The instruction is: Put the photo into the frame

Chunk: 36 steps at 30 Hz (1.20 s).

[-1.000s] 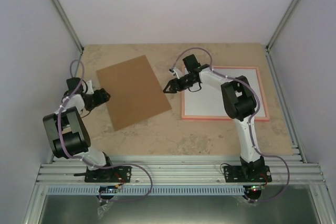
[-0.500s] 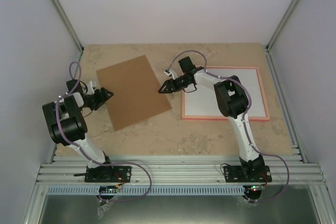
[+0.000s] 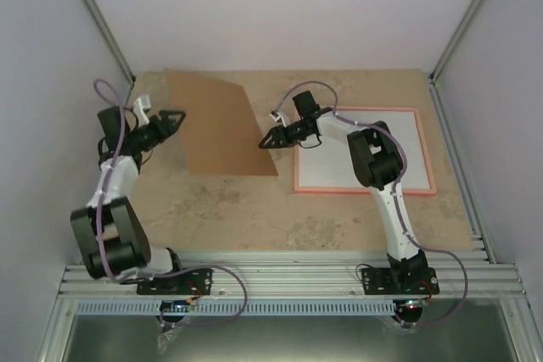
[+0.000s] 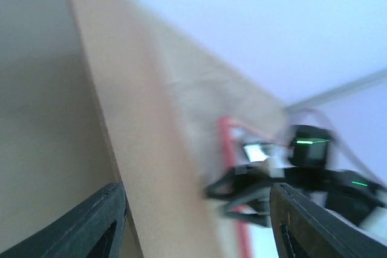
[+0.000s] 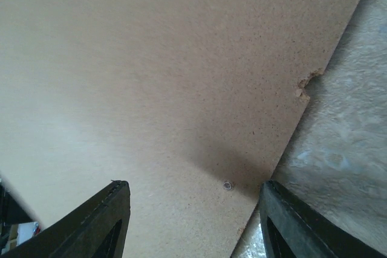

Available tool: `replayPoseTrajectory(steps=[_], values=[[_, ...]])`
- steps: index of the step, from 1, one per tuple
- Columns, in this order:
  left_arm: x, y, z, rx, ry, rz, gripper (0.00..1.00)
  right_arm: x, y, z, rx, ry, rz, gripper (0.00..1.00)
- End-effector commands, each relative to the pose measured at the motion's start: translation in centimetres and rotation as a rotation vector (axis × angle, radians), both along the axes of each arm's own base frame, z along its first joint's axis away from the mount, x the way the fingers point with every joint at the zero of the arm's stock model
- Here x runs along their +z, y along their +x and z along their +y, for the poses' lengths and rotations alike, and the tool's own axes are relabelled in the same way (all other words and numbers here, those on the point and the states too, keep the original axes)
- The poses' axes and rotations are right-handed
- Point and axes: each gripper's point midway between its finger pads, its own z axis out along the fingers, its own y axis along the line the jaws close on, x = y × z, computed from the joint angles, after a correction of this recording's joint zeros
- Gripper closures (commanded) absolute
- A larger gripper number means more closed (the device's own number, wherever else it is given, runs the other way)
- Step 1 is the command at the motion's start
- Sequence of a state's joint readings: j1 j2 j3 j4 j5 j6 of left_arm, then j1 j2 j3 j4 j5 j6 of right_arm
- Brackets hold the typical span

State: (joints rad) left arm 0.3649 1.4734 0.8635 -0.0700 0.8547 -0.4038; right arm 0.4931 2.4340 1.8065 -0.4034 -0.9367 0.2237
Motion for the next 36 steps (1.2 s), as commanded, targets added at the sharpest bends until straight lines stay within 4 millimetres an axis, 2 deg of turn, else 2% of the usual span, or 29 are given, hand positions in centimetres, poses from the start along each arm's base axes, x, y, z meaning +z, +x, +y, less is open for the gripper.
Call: replayPoseTrajectory(steps=[1, 3, 6, 8, 12, 15, 17, 22, 25, 27, 30, 32, 34, 36], values=[[10.4, -3.2, -10.9, -0.346, -0.258, -0.176, 0.31, -2.8, -4.2, 2.0, 0.09, -0.001, 0.104, 0.4], [9.8, -2.5, -11.0, -0.285, -0.23, -0.135, 0.28, -1.9, -4.2, 2.1, 0.095, 0.012, 0.085, 0.4], [7.4, -0.8, -9.9, -0.184, -0.207, -0.034, 0.23, -0.5, -4.2, 2.1, 0.105, 0.032, 0.053, 0.4], [7.3, -0.4, -10.8, -0.197, -0.201, -0.042, 0.22, 0.6, -4.4, 2.2, 0.117, 0.058, 0.044, 0.38], [6.8, -0.1, -14.0, -0.284, -0.169, -0.036, 0.21, 2.0, -4.5, 2.2, 0.133, 0.086, 0.015, 0.37], [7.5, 1.0, -14.1, -0.284, -0.148, -0.063, 0.25, 3.2, -4.2, 2.2, 0.133, 0.096, -0.027, 0.35], [7.4, 1.6, -13.5, -0.254, -0.091, -0.049, 0.31, 3.5, -4.0, 2.2, 0.127, 0.089, -0.048, 0.35], [5.5, 2.2, -10.2, -0.102, 0.13, 0.038, 0.53, 4.7, -2.8, 1.3, 0.094, 0.048, -0.133, 0.34], [4.5, 1.7, -8.6, -0.059, 0.242, 0.093, 0.67, 7.0, -1.4, 0.3, 0.063, 0.039, -0.223, 0.32], [3.8, 1.5, -8.2, -0.07, 0.272, 0.115, 0.73, 8.5, -0.4, -0.5, 0.047, 0.03, -0.295, 0.31], [3.1, 1.5, -7.8, -0.084, 0.242, 0.146, 0.85, 10.7, 0.5, -1.7, 0.036, 0.0, -0.416, 0.29], [3.6, 1.8, -7.5, -0.076, 0.186, 0.142, 0.9, 12.0, 0.8, -2.5, 0.04, -0.037, -0.529, 0.28], [4.5, 2.0, -7.4, -0.073, 0.091, 0.131, 0.97, 13.6, 0.5, -3.4, 0.042, -0.068, -0.662, 0.26], [5.4, 2.2, -7.5, -0.073, 0.004, 0.129, 1.0, 15.1, -0.7, -3.7, 0.063, -0.102, -0.83, 0.21]])
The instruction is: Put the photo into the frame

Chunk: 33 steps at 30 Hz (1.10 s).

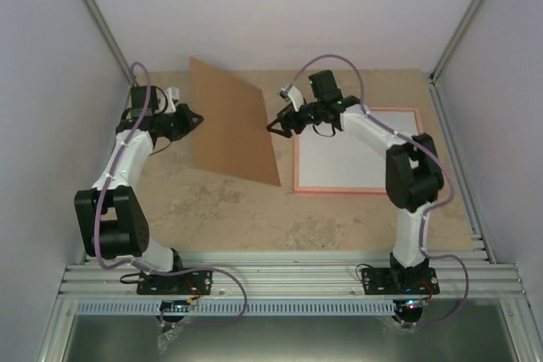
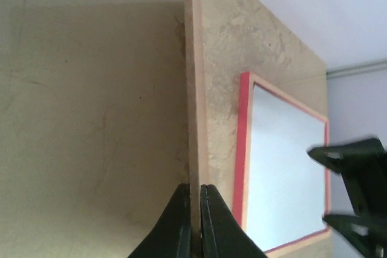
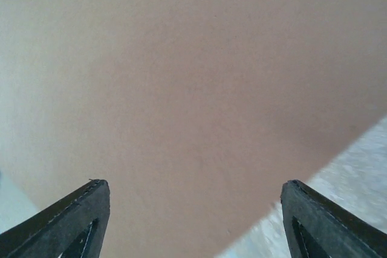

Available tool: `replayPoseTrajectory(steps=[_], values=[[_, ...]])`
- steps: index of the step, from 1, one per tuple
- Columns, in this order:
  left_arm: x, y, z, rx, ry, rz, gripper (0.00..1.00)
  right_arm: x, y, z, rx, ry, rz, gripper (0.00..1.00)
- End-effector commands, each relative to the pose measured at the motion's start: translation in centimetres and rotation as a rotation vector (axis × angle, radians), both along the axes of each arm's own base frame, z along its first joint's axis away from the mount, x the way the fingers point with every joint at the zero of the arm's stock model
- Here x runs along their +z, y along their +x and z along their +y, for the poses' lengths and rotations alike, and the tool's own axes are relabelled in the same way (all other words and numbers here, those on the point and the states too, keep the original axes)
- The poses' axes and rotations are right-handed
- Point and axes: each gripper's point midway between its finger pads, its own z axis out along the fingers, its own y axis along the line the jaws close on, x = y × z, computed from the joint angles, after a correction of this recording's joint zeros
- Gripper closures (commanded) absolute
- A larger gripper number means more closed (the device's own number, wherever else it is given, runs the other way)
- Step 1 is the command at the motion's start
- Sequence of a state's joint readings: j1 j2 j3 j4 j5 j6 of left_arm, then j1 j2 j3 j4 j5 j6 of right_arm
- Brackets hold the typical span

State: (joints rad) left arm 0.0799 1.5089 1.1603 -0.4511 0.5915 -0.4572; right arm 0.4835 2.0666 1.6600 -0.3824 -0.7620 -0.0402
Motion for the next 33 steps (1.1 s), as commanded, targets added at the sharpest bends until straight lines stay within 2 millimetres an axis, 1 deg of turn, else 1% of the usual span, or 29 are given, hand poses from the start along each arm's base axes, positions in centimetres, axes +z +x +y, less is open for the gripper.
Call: replayPoseTrajectory(steps=[1, 2, 3, 4, 5, 7, 8, 10, 13, 15, 18, 19, 20, 22, 24, 25, 26, 28, 29, 30, 31, 32, 33], values=[[3.1, 0.7, 0.0, -0.002, -0.143, -0.051, 1.0, 3.1, -2.1, -1.0, 0.036, -0.117, -0.411, 0.19], [3.5, 0.7, -0.1, 0.008, -0.184, -0.041, 1.0, 3.6, -3.1, -1.0, 0.047, -0.144, -0.499, 0.15], [3.9, 0.7, -0.2, 0.011, -0.222, -0.037, 1.0, 3.7, -4.3, -0.7, 0.073, -0.168, -0.572, 0.12], [4.3, 0.7, -0.2, 0.019, -0.252, -0.037, 1.0, 4.3, -5.8, -0.5, 0.11, -0.19, -0.67, 0.09], [4.6, 0.7, -0.2, 0.027, -0.283, -0.033, 1.0, 3.5, -7.4, -0.2, 0.144, -0.219, -0.723, 0.08], [5.2, 0.8, 0.1, 0.054, -0.34, -0.027, 1.0, 3.3, -9.9, 0.8, 0.199, -0.244, -0.826, 0.07], [5.2, 0.9, 0.3, 0.073, -0.369, -0.014, 1.0, 3.3, -10.9, 1.4, 0.217, -0.251, -0.865, 0.06], [4.9, 1.0, 0.7, 0.114, -0.431, 0.028, 1.0, 3.3, -12.2, 2.6, 0.233, -0.269, -0.94, 0.06], [5.3, 1.1, 0.6, 0.131, -0.498, 0.032, 1.0, 3.5, -12.4, 4.3, 0.204, -0.302, -1.025, 0.06], [6.0, 1.1, 0.5, 0.133, -0.518, 0.018, 1.0, 3.7, -11.4, 5.2, 0.153, -0.325, -1.06, 0.07], [6.6, 0.9, 0.3, 0.124, -0.532, 0.019, 1.0, 4.1, -8.9, 5.9, 0.045, -0.399, -1.12, 0.09], [6.8, 0.8, 0.3, 0.123, -0.533, 0.02, 1.0, 4.4, -7.9, 5.9, 0.001, -0.432, -1.14, 0.12], [6.8, 0.7, 0.3, 0.126, -0.534, 0.024, 1.0, 4.1, -7.1, 6.1, -0.025, -0.458, -1.153, 0.16], [6.8, 0.5, 0.2, 0.129, -0.536, 0.032, 1.0, 4.5, -5.8, 6.2, -0.068, -0.497, -1.195, 0.28], [6.9, 0.2, 0.3, 0.134, -0.531, 0.032, 1.0, 5.4, -5.0, 6.4, -0.097, -0.512, -1.233, 0.49], [6.9, 0.2, 0.3, 0.137, -0.53, 0.031, 1.0, 6.0, -4.9, 6.5, -0.104, -0.508, -1.248, 0.61], [6.9, 0.1, 0.3, 0.138, -0.528, 0.031, 1.0, 6.5, -5.0, 6.6, -0.102, -0.499, -1.254, 0.76], [7.4, 0.1, 0.3, 0.133, -0.523, 0.011, 1.0, 7.9, -5.3, 6.7, -0.097, -0.467, -1.257, 0.97], [7.7, 0.1, 0.3, 0.131, -0.519, 0.001, 1.0, 8.5, -5.5, 6.7, -0.092, -0.45, -1.249, 0.99], [8.0, 0.2, 0.4, 0.13, -0.512, -0.012, 0.99, 9.2, -5.8, 6.7, -0.087, -0.43, -1.241, 0.99], [8.4, 0.3, 0.5, 0.122, -0.502, -0.029, 0.91, 9.9, -5.9, 6.5, -0.086, -0.407, -1.226, 0.99], [9.0, 0.5, 0.5, 0.114, -0.488, -0.052, 0.79, 10.8, -6.1, 6.4, -0.087, -0.381, -1.206, 0.99], [9.6, 0.7, 0.6, 0.106, -0.47, -0.08, 0.59, 11.7, -6.1, 6.0, -0.09, -0.353, -1.179, 0.99]])
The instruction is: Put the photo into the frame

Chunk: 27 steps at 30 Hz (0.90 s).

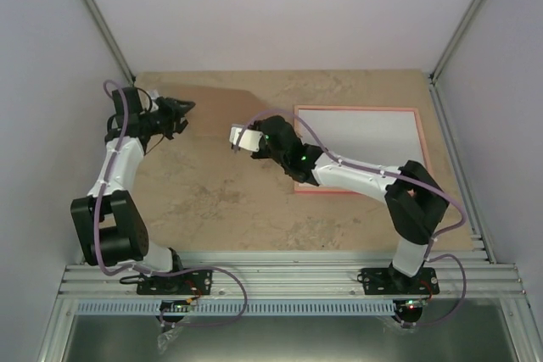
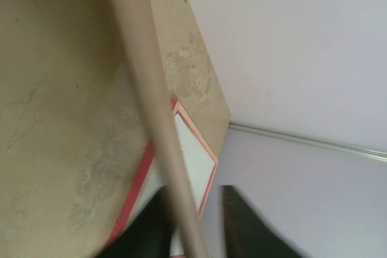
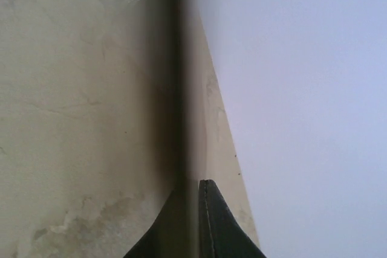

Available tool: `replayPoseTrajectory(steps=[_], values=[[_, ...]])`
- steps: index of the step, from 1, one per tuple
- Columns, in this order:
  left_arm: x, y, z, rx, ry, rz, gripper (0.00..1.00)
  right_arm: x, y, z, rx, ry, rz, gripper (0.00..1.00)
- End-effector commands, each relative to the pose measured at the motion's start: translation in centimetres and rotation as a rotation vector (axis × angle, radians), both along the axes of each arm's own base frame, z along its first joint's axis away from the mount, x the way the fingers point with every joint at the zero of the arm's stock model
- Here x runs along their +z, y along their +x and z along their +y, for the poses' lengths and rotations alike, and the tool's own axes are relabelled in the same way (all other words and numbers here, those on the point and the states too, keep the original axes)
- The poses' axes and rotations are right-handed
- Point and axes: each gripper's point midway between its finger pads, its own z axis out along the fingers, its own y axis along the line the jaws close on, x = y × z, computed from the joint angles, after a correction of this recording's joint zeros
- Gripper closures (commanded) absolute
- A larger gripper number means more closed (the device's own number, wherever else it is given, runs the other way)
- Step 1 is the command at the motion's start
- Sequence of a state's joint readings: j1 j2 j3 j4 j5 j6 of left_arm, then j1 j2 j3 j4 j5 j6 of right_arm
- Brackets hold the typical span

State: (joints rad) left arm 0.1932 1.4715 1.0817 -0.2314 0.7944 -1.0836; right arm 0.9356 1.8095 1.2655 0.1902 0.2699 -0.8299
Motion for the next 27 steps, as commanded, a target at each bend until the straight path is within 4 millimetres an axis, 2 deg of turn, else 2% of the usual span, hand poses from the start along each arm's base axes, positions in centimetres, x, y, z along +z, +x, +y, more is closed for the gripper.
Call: replayPoseTrajectory(steps=[1, 3, 4, 7, 9, 11, 14, 17, 18, 20, 27], values=[[7.2, 0.3, -1.2, -0.11, 0.096, -0.293, 0.47, 7.7, -0.6, -0.3, 0.058, 0.224, 0.079, 0.99], [8.8, 0.6, -0.9, -0.111, 0.152, -0.356, 0.3, 9.7, -0.2, -1.5, 0.068, 0.295, 0.166, 1.0], [9.8, 0.7, -0.6, -0.111, 0.194, -0.401, 0.23, 10.8, 0.5, -2.6, 0.071, 0.346, 0.227, 1.0], [13.2, 1.1, 0.1, -0.1, 0.316, -0.532, 0.07, 14.3, 0.9, -5.0, 0.138, 0.463, 0.391, 1.0], [15.4, 1.3, 1.0, -0.075, 0.399, -0.616, 0.01, 15.3, 1.0, -7.0, 0.178, 0.523, 0.534, 1.0], [17.1, 1.2, 2.3, -0.03, 0.457, -0.677, 0.01, 15.7, 1.5, -9.3, 0.184, 0.577, 0.664, 1.0], [18.0, 0.7, 3.7, 0.009, 0.501, -0.717, 0.01, 15.6, 1.8, -13.2, 0.192, 0.648, 0.854, 1.0], [16.4, 0.0, 3.5, -0.017, 0.533, -0.713, 0.01, 14.9, 1.8, -18.3, 0.184, 0.747, 1.018, 1.0], [15.4, -0.2, 3.3, -0.024, 0.53, -0.705, 0.01, 14.6, 2.1, -20.8, 0.163, 0.8, 1.067, 0.99], [13.4, -0.6, 2.6, -0.048, 0.522, -0.687, 0.01, 13.8, 1.3, -23.9, 0.18, 0.874, 1.169, 0.99], [6.5, -0.6, -3.6, -0.234, 0.551, -0.607, 0.06, 11.6, -0.1, -33.0, 0.077, 1.115, 1.299, 0.99]])
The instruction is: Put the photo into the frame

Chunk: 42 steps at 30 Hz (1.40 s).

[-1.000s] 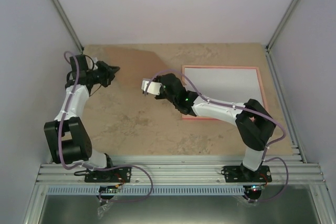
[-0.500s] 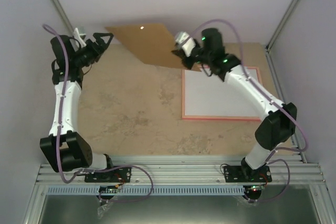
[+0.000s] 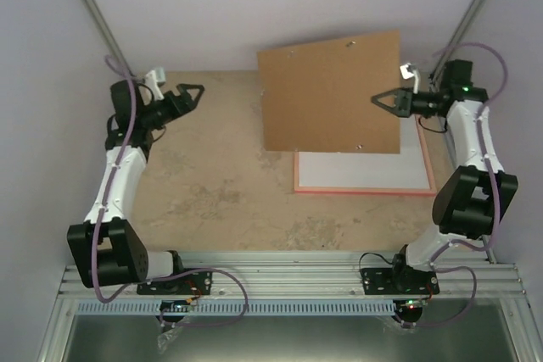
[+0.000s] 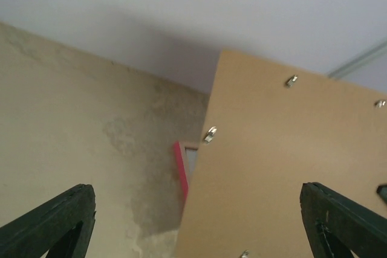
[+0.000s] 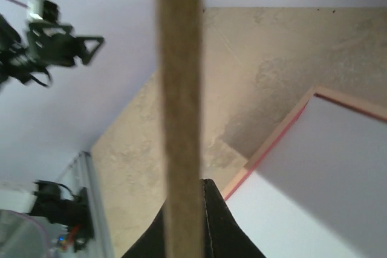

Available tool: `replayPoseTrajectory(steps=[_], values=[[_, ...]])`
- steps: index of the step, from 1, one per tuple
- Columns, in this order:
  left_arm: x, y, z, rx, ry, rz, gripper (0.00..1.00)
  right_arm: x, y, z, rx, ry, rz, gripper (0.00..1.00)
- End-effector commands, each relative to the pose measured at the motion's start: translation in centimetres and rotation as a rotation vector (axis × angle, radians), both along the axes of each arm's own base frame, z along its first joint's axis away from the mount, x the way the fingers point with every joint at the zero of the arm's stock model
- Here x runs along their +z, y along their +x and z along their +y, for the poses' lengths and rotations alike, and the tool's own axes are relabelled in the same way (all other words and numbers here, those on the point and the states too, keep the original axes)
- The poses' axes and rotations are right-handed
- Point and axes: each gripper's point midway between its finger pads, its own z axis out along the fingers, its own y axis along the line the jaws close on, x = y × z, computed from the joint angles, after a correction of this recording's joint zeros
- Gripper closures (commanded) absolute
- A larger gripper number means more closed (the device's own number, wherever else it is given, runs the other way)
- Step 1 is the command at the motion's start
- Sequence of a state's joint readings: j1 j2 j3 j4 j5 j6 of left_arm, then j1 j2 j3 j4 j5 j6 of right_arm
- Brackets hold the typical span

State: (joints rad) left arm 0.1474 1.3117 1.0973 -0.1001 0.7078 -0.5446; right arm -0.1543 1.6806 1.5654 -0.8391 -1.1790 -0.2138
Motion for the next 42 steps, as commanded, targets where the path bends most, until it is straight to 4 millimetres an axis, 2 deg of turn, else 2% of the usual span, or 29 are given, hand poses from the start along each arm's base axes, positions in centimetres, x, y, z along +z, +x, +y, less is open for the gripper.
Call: replayPoseTrajectory(steps=[1, 5, 9, 12, 14, 18, 21, 26, 30, 34, 38, 42], values=[[-3.0, 0.0, -3.3, -0.085, 0.071, 0.02, 0.07, 3.2, -4.1, -2.7, 0.03, 0.25, 0.069, 0.99], [-6.0, 0.2, -5.9, -0.163, 0.075, 0.091, 0.1, 2.0, -4.5, -6.9, -0.098, 0.225, 0.114, 0.99], [-8.3, 0.3, -9.8, -0.262, 0.11, 0.136, 0.13, -0.2, -4.8, -10.0, -0.203, 0.151, 0.172, 1.0], [-11.0, 0.7, -13.3, -0.318, 0.166, 0.198, 0.16, 0.2, -4.9, -12.7, -0.278, 0.189, 0.167, 1.0], [-13.0, 1.2, -15.2, -0.325, 0.2, 0.248, 0.16, 1.3, -4.9, -13.9, -0.306, 0.194, 0.127, 0.99], [-17.0, 2.2, -19.4, -0.364, 0.288, 0.299, 0.16, 2.6, -5.1, -15.5, -0.351, 0.196, 0.086, 1.0], [-19.8, 2.6, -22.5, -0.41, 0.343, 0.32, 0.16, 2.8, -5.5, -16.3, -0.38, 0.191, 0.08, 0.99], [-23.8, 3.5, -26.1, -0.445, 0.436, 0.348, 0.17, 2.9, -6.1, -16.3, -0.394, 0.16, 0.073, 0.99], [-26.5, 4.2, -27.1, -0.415, 0.55, 0.356, 0.17, 2.9, -6.2, -16.3, -0.402, 0.151, 0.077, 0.99], [-28.5, 5.2, -26.3, -0.361, 0.624, 0.379, 0.21, 2.2, -6.2, -16.3, -0.406, 0.16, 0.094, 1.0], [-29.7, 5.7, -24.3, -0.283, 0.71, 0.413, 0.29, 1.5, -6.2, -16.3, -0.404, 0.17, 0.111, 1.0], [-30.4, 5.0, -21.1, -0.249, 0.761, 0.461, 0.36, 0.5, -6.2, -15.8, -0.391, 0.18, 0.139, 0.99]])
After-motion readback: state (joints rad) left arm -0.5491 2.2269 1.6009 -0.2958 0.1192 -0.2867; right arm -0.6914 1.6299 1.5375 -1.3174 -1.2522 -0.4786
